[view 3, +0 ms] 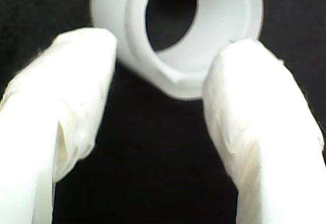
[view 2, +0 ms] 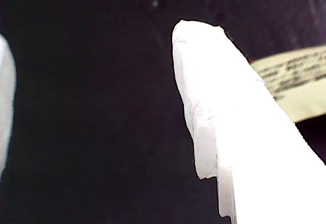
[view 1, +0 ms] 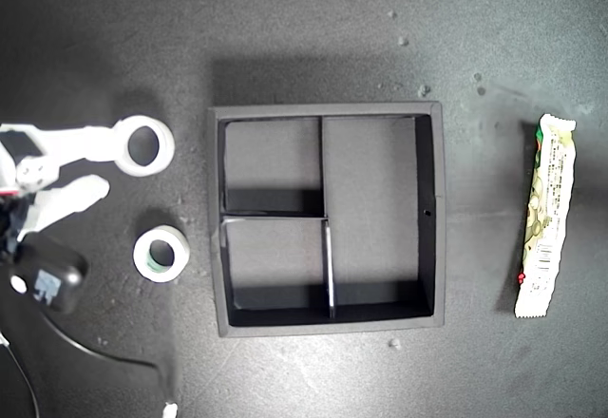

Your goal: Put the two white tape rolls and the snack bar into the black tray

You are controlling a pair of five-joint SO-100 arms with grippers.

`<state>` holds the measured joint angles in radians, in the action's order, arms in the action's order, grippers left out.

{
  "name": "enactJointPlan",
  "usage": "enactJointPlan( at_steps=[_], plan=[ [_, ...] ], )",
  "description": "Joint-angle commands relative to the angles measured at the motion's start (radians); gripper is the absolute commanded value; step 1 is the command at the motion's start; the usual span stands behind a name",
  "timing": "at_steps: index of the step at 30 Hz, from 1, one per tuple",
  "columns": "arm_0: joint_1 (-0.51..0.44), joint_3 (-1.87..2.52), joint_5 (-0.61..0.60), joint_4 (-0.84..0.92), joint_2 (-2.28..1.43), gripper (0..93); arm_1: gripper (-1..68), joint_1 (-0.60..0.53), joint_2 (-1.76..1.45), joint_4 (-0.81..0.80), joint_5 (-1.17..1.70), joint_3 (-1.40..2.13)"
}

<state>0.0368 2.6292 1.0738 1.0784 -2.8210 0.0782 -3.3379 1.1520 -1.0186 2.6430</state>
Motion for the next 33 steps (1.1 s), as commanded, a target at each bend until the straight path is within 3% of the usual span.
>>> enactJointPlan(
  at_steps=[1,12,25,33],
  plan=[
    [0.017,-0.064,-0.008,-0.021,0.044,13.8,28.9,-0.029,0.011,0.055,0.247,-0.067],
    [0.026,-0.060,-0.003,-0.035,0.081,14.1,32.8,-0.037,0.124,-0.018,0.428,-0.118],
    [-0.006,-0.106,-0.018,-0.153,0.299,15.1,31.8,-0.081,0.796,-0.035,0.457,-0.508],
    [-0.026,-0.112,-0.009,-0.213,0.408,15.4,32.2,-0.127,0.950,0.006,0.426,-0.575]
  ],
)
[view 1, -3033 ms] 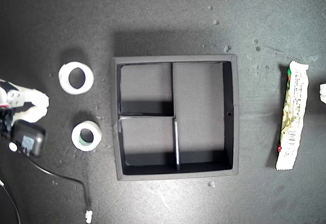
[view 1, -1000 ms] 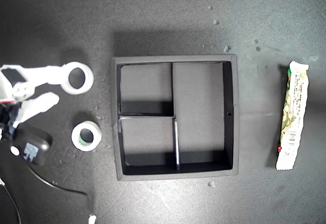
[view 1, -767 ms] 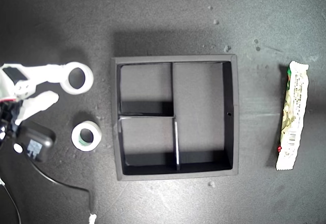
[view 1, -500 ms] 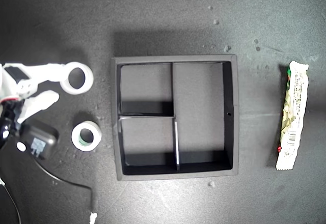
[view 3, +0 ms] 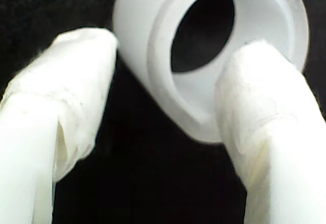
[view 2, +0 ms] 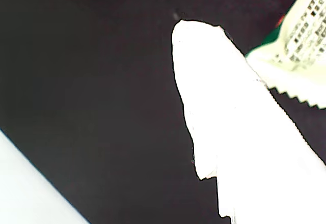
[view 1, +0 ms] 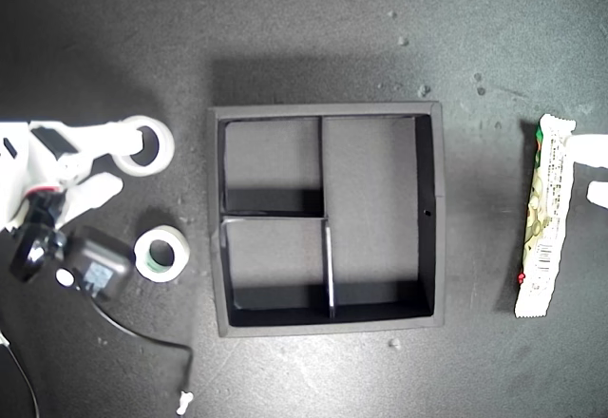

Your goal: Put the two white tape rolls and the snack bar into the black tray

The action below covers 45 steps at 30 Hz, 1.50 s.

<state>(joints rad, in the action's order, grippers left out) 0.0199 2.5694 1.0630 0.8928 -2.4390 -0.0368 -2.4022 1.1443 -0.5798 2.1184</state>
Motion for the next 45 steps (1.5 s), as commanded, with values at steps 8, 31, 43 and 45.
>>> enactJointPlan(
  at_steps=[8,31,43,45],
  plan=[
    [0.009,-0.080,0.015,-0.084,0.179,15.5,31.6,-0.060,0.015,0.043,-0.037,-0.049],
    [0.123,-0.066,0.035,-0.202,0.359,0.0,30.2,-0.255,0.480,0.038,-0.044,0.025],
    [0.115,-0.270,-0.008,0.153,0.051,0.0,18.6,-0.202,0.482,-0.336,-0.072,0.275],
    [0.109,-0.360,-0.028,0.221,0.043,0.0,17.5,-0.189,0.482,-0.354,-0.060,0.279]
  ],
)
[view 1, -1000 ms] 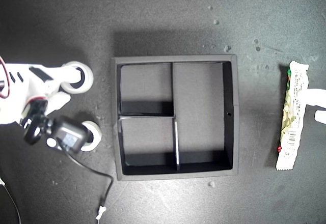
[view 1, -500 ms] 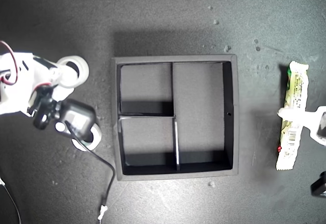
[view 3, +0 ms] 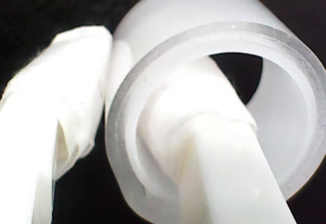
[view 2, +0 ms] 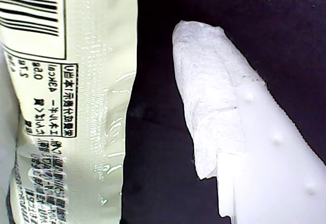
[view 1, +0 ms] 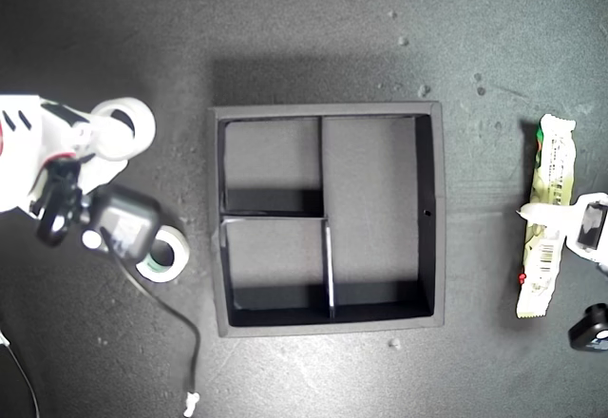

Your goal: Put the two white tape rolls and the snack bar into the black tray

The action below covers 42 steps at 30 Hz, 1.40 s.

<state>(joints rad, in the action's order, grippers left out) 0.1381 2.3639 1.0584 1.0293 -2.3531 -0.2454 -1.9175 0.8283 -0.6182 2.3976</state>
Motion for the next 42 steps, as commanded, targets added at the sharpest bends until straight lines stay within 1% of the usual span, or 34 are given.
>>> enactJointPlan(
  at_steps=[1,5,12,16,19,21,24,27,31,33,35,40,42],
  plan=[
    [-0.011,-0.196,-0.034,0.109,-0.040,0.0,17.0,0.026,-0.003,-0.048,-0.014,0.002],
    [-0.032,-0.360,-0.075,0.161,0.021,0.0,14.6,0.043,-0.003,-0.087,0.006,0.005],
    [-0.118,-0.641,-0.126,0.183,0.238,0.0,12.1,0.034,-0.003,-0.098,0.028,-0.018],
    [-0.138,-0.707,-0.135,0.184,0.291,0.0,12.3,0.040,-0.002,-0.181,0.017,0.032],
    [-0.141,-0.719,-0.133,0.189,0.304,0.0,9.4,0.043,0.000,-0.190,0.009,0.041],
    [-0.144,-0.723,-0.133,0.189,0.314,0.0,8.5,0.041,0.000,-0.137,0.020,-0.005],
    [-0.150,-0.741,-0.133,0.189,0.357,0.0,7.1,0.038,0.000,-0.002,0.066,-0.138],
    [-0.163,-0.785,-0.143,0.190,0.439,0.0,6.0,0.038,0.000,0.144,0.138,-0.321],
    [-0.173,-0.911,-0.161,0.239,0.586,0.0,5.7,0.038,0.069,0.282,0.241,-0.623],
    [-0.173,-0.989,-0.167,0.273,0.658,0.0,5.7,0.031,0.202,0.341,0.293,-0.842],
    [-0.167,-1.065,-0.172,0.305,0.729,0.0,5.7,0.025,0.408,0.423,0.342,-1.124],
    [-0.152,-1.209,-0.161,0.380,0.857,0.0,5.4,0.021,0.992,0.699,0.399,-1.928],
    [-0.150,-1.229,-0.150,0.397,0.882,0.0,5.5,0.025,1.100,0.736,0.397,-2.069]
  ],
)
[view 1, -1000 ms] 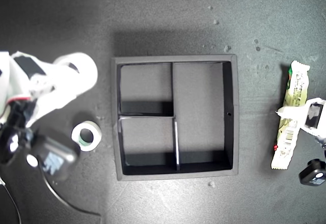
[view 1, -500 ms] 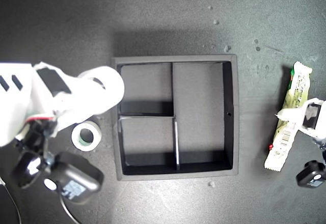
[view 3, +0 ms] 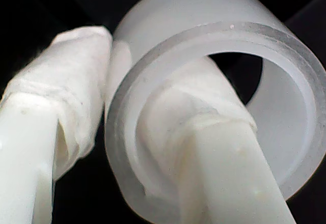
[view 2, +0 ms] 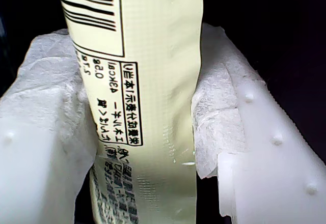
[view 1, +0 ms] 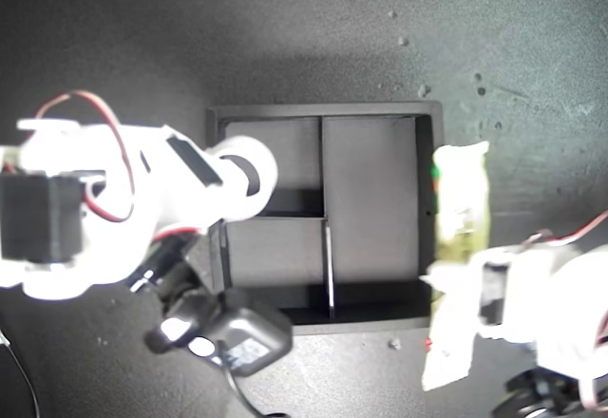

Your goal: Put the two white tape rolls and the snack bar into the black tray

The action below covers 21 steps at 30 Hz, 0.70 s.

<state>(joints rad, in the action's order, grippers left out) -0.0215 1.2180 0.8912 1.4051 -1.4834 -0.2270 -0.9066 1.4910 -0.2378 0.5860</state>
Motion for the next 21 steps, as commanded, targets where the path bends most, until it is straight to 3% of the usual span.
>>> enactJointPlan(
  at_steps=[1,11,21],
  plan=[
    [0.009,-0.092,0.021,0.028,0.021,0.0,5.6,0.008,0.095,0.064,0.014,-0.255],
    [0.014,-0.239,0.025,0.051,0.189,0.0,5.2,0.017,0.095,0.075,0.009,-0.298],
    [0.023,-0.807,0.049,0.414,0.548,0.0,4.2,0.012,0.095,0.115,0.005,-0.308]
  ],
)
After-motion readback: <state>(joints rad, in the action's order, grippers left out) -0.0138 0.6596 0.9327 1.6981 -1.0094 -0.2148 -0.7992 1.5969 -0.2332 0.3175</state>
